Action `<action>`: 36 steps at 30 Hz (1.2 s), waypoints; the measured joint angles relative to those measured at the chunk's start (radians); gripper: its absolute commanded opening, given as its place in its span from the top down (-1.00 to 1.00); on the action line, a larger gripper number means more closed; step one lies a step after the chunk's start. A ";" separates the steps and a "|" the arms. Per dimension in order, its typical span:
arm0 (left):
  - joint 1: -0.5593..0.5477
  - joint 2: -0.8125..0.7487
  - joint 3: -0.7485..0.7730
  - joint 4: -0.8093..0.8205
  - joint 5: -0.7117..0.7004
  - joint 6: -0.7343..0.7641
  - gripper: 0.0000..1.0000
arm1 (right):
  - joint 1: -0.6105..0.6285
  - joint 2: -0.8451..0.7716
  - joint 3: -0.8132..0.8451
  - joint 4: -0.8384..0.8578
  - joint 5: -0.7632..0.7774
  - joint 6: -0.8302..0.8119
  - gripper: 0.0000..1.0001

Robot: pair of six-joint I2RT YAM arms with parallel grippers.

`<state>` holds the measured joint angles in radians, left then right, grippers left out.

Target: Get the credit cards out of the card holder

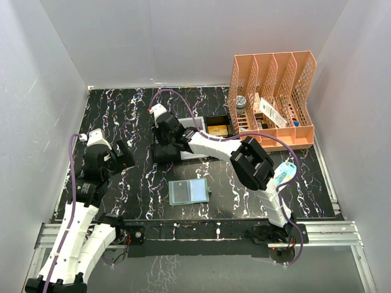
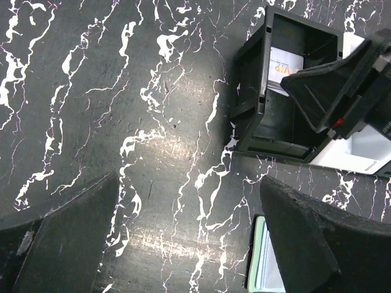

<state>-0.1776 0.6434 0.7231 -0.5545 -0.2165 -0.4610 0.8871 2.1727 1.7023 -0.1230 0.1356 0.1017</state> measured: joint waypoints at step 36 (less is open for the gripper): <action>0.000 0.002 -0.003 0.000 0.000 0.001 -0.97 | 0.043 0.269 0.292 -0.239 0.231 0.268 0.06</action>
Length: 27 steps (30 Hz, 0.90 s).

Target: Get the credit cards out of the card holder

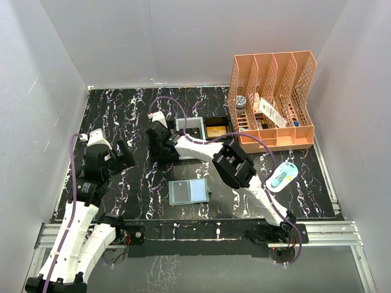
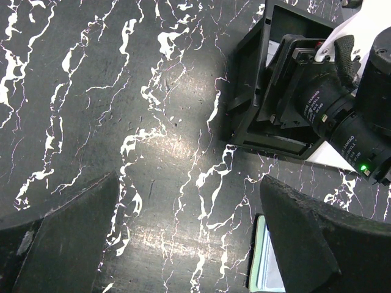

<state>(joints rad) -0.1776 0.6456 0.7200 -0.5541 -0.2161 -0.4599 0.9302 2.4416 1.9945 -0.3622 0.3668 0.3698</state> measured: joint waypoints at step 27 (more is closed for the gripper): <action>0.000 0.006 0.000 0.000 0.005 0.004 -0.97 | 0.006 -0.161 -0.084 0.000 -0.050 0.048 0.07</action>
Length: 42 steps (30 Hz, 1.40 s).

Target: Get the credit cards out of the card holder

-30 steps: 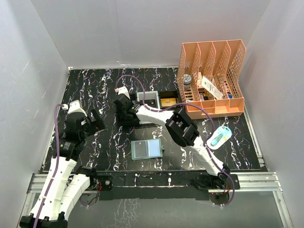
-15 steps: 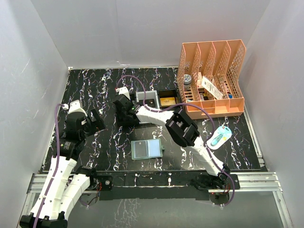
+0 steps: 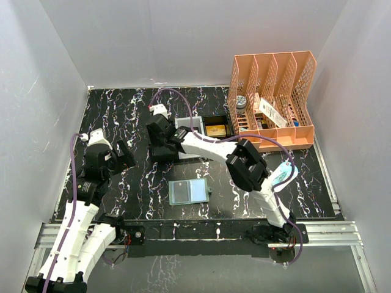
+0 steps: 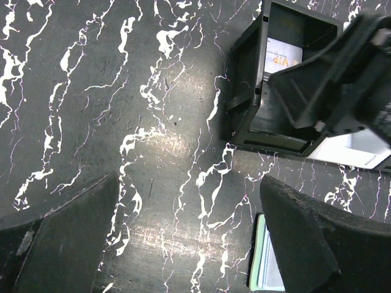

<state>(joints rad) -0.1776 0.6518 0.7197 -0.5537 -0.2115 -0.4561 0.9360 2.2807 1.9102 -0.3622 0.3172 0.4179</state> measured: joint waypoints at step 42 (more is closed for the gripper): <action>0.000 0.039 0.000 0.004 0.021 0.003 -0.97 | 0.237 -0.584 -0.806 -0.060 -0.019 0.409 -0.19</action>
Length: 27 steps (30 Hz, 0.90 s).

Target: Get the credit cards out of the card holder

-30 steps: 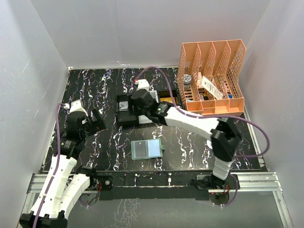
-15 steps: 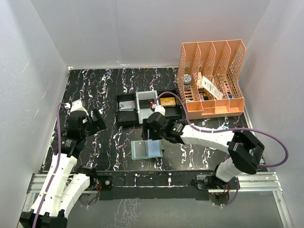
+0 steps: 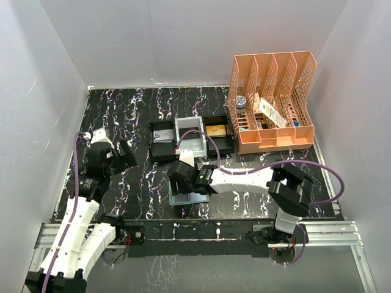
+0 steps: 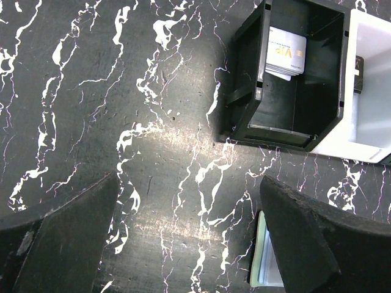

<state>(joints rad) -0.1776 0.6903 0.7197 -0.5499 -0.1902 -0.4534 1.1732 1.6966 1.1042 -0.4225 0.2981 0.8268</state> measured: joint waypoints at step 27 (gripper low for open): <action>0.000 0.000 0.000 0.000 0.000 0.000 -0.97 | 0.011 0.213 0.190 -0.154 0.085 0.032 -0.16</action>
<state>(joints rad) -0.1776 0.6907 0.7197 -0.5499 -0.1905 -0.4534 1.1847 1.9095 1.2938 -0.5762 0.3832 0.8589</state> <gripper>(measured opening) 0.985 0.620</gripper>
